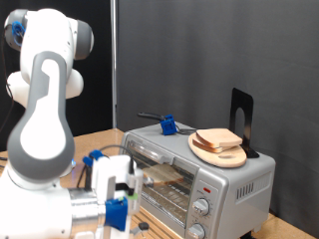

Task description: Make a piece of toast with the oven

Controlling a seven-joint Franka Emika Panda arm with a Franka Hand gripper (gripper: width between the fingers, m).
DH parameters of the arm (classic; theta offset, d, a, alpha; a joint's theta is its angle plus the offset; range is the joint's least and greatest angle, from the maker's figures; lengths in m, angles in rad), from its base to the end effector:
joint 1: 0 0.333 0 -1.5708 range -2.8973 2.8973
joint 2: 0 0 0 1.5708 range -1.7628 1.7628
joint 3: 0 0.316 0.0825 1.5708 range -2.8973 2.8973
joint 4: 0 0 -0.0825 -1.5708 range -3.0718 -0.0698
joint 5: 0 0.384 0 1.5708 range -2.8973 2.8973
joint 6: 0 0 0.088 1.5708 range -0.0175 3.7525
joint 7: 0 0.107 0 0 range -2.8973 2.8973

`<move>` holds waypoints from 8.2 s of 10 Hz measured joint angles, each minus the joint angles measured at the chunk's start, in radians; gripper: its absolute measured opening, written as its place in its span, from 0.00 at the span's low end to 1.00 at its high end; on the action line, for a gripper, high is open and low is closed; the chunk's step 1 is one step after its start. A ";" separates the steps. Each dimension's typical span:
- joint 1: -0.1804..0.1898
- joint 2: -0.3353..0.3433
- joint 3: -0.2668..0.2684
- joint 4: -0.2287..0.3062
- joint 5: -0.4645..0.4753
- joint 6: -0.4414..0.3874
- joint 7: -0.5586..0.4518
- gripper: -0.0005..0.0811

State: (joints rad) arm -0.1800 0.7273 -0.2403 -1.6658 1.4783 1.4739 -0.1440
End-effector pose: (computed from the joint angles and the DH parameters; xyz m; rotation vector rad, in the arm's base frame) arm 0.6330 -0.1348 0.2175 -1.5556 0.7659 0.3422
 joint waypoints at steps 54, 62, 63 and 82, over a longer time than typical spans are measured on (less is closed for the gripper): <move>0.061 0.169 0.088 0.172 0.192 0.058 -0.621 0.09; 0.063 0.155 0.052 0.143 0.075 0.070 -0.289 0.41; 0.063 0.155 0.052 0.138 0.075 0.074 -0.289 0.41; 0.099 0.186 0.085 0.142 0.095 0.150 -0.266 0.50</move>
State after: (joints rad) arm -0.0810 0.9128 -0.1551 -1.5241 1.5732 1.6242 -0.4098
